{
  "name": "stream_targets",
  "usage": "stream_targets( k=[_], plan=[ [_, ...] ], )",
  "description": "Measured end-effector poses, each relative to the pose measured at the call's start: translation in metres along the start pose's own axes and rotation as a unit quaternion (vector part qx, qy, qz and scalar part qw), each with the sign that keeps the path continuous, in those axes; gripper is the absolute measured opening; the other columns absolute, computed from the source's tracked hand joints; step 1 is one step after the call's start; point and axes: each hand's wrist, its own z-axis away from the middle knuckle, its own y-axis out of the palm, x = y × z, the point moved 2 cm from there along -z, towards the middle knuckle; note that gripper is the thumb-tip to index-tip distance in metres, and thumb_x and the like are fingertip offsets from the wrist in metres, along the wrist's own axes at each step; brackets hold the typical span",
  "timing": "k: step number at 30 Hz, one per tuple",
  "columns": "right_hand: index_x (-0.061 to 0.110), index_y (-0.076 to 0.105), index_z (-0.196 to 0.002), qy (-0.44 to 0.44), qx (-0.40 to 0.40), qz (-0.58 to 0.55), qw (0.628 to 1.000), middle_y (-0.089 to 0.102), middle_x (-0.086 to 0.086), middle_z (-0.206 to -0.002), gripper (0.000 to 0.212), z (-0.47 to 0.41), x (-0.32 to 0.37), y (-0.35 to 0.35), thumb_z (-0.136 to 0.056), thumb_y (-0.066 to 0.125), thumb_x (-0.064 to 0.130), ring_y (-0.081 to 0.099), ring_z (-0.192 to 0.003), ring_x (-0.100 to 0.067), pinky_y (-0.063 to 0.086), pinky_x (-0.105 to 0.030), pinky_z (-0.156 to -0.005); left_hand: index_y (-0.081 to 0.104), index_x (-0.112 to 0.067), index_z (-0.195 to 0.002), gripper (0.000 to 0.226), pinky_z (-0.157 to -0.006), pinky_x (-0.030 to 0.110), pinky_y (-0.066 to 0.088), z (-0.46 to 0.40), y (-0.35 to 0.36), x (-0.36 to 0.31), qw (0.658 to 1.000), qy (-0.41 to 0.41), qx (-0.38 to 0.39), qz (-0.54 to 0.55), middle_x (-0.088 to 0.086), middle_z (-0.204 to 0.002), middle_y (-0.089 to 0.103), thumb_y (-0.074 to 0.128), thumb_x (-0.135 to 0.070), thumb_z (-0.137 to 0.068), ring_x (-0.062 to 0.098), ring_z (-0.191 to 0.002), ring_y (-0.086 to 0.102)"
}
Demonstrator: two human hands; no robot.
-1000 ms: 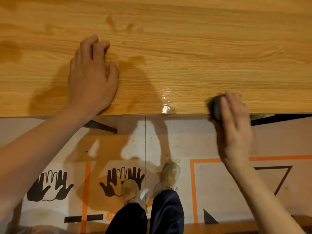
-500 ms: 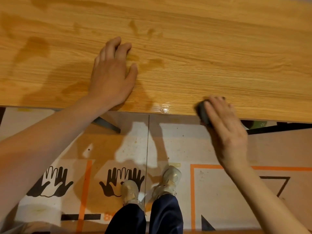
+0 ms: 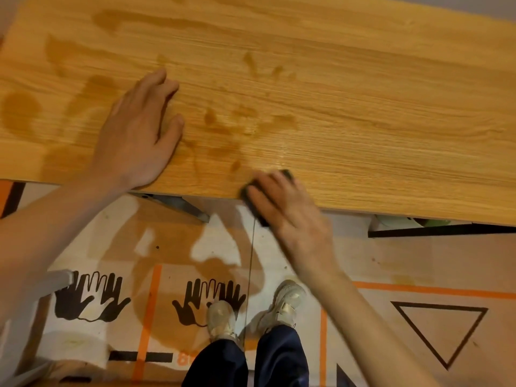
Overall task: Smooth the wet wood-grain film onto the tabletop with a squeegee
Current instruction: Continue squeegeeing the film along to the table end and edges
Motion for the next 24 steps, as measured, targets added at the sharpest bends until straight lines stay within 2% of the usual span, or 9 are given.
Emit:
stream_targets(
  k=[4,7,10,12,14,16,18,21,24],
  plan=[
    [0.006,0.05,-0.135,0.121,-0.003,0.035,0.992,0.044,-0.014,-0.146,0.041,0.042,-0.049,-0.045,-0.095,0.057,0.007,0.036,-0.141,-0.03,0.027,-0.056,-0.116,0.031,-0.016,-0.154,0.054,-0.121,0.05,0.024,0.0,0.001,0.001,1.0,0.004,-0.003,0.0,0.002,-0.166,0.022,0.034,-0.042,-0.108,0.025,-0.153,0.022],
    [0.004,0.052,-0.133,0.168,-0.036,0.03,0.985,0.047,-0.014,-0.144,0.041,0.029,-0.023,-0.028,-0.092,0.059,0.002,0.037,-0.14,-0.031,0.022,-0.053,-0.119,0.032,-0.014,-0.153,0.056,-0.12,0.052,0.026,-0.001,0.002,0.001,1.0,0.006,-0.001,-0.007,0.004,-0.165,0.024,0.031,-0.044,-0.106,0.028,-0.152,0.024],
    [0.001,0.062,-0.124,0.121,-0.031,-0.024,0.992,0.058,-0.015,-0.135,0.029,-0.018,0.033,0.019,-0.098,0.051,0.005,0.047,-0.132,-0.026,0.029,-0.045,-0.117,0.032,-0.014,-0.154,0.055,-0.121,0.049,0.026,-0.001,0.0,-0.001,1.0,0.005,-0.004,-0.013,0.005,-0.165,0.024,0.03,-0.043,-0.107,0.028,-0.152,0.024],
    [0.004,0.059,-0.13,0.08,0.015,-0.065,0.995,0.054,-0.014,-0.139,0.034,-0.043,0.066,0.04,-0.096,0.054,0.006,0.044,-0.135,-0.027,0.03,-0.044,-0.116,0.032,-0.014,-0.154,0.053,-0.12,0.047,0.026,0.0,0.001,-0.002,1.0,0.008,-0.006,-0.024,0.006,-0.165,0.024,0.032,-0.041,-0.108,0.029,-0.152,0.025],
    [0.005,0.055,-0.134,0.03,0.054,-0.058,0.996,0.05,-0.015,-0.143,0.042,-0.049,0.073,0.041,-0.093,0.062,0.006,0.04,-0.139,-0.029,0.029,-0.046,-0.117,0.032,-0.013,-0.154,0.053,-0.12,0.047,0.027,0.001,0.001,-0.003,1.0,0.013,-0.004,-0.024,0.006,-0.165,0.025,0.032,-0.04,-0.108,0.029,-0.152,0.026],
    [0.007,0.053,-0.136,0.027,0.086,-0.053,0.995,0.048,-0.012,-0.145,0.044,-0.04,0.054,0.023,-0.093,0.063,0.008,0.038,-0.14,-0.026,0.028,-0.045,-0.118,0.032,-0.015,-0.154,0.053,-0.12,0.047,0.025,0.001,0.001,-0.003,1.0,0.01,-0.003,-0.019,0.005,-0.165,0.024,0.031,-0.041,-0.108,0.028,-0.152,0.025],
    [0.009,0.051,-0.138,0.088,0.085,-0.038,0.992,0.045,-0.007,-0.148,0.041,-0.017,0.022,-0.006,-0.098,0.053,0.014,0.035,-0.143,-0.02,0.03,-0.048,-0.116,0.033,-0.014,-0.154,0.054,-0.12,0.046,0.024,0.0,0.001,-0.003,1.0,0.007,-0.003,-0.011,0.004,-0.165,0.024,0.032,-0.042,-0.106,0.027,-0.152,0.025],
    [0.012,0.043,-0.144,0.209,0.073,-0.019,0.975,0.037,-0.001,-0.153,0.05,0.006,-0.004,-0.04,-0.094,0.049,0.007,0.027,-0.146,-0.018,0.026,-0.053,-0.117,0.034,-0.012,-0.153,0.053,-0.12,0.047,0.024,0.001,0.001,-0.003,1.0,0.006,-0.003,-0.007,0.006,-0.165,0.025,0.036,-0.038,-0.107,0.029,-0.151,0.026],
    [0.012,0.042,-0.144,0.221,0.075,-0.017,0.972,0.037,0.0,-0.153,0.05,-0.015,0.027,-0.018,-0.095,0.051,0.012,0.022,-0.148,-0.018,0.019,-0.049,-0.12,0.033,-0.011,-0.153,0.053,-0.121,0.046,0.024,0.0,0.001,-0.002,1.0,0.005,-0.001,-0.008,0.007,-0.165,0.025,0.038,-0.036,-0.107,0.029,-0.152,0.025]
  ],
)
